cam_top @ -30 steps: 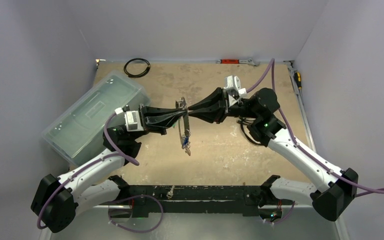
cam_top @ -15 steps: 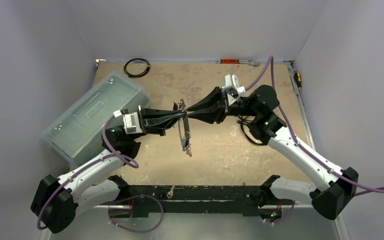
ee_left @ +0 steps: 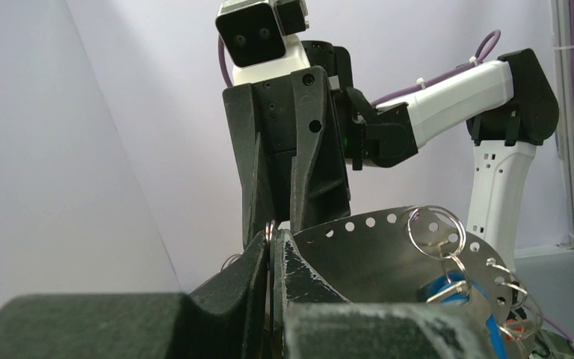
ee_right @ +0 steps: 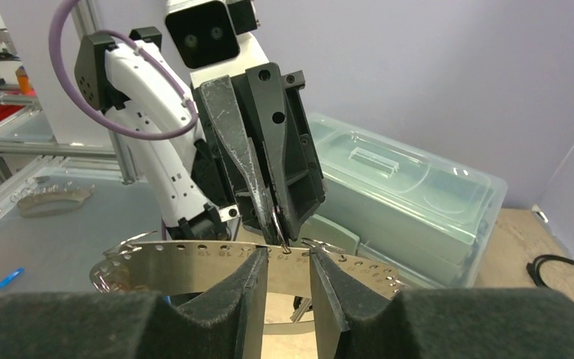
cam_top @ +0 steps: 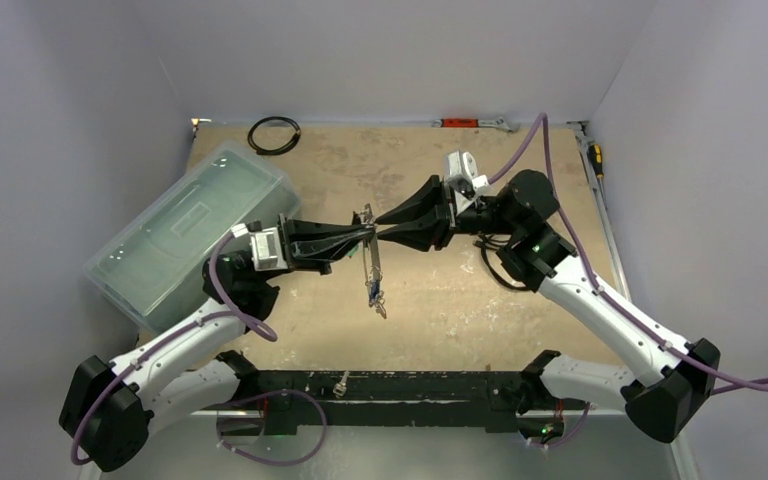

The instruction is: Put the keys on the keyring

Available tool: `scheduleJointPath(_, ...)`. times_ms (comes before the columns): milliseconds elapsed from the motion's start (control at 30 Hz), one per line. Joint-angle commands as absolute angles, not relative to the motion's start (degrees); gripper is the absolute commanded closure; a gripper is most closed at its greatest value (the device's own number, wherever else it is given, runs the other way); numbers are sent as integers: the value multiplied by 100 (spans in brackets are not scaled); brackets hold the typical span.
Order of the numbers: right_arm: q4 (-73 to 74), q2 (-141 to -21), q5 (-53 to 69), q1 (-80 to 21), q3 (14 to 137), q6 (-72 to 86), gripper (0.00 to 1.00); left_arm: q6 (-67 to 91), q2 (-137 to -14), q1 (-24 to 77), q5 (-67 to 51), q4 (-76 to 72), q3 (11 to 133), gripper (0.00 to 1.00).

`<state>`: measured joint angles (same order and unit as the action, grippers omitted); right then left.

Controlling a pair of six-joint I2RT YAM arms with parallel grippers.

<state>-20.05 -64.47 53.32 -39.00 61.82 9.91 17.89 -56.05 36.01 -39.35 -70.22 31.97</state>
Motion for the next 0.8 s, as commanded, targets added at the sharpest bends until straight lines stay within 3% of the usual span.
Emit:
scheduleJointPath(0,-2007,-6231,5107,-4087,6407,725,70,1556,-5705,3656,-4319,-6162,3301,100)
scheduleJointPath(333,-1549,-6238,5048,-4147,6524,408,77,1596,-5798,3664,-4601,-5952,3458,100)
scheduleJointPath(533,-1108,-6330,4934,-4341,6618,51,87,1446,-5869,3665,-4768,-5540,3614,100)
scheduleJointPath(667,-763,-6434,4772,-4559,6720,-368,100,1522,-5993,3662,-4894,-5506,3668,100)
scheduleJointPath(767,-733,-6453,4610,-4614,6684,-487,100,1538,-6083,3666,-5000,-5419,3713,100)
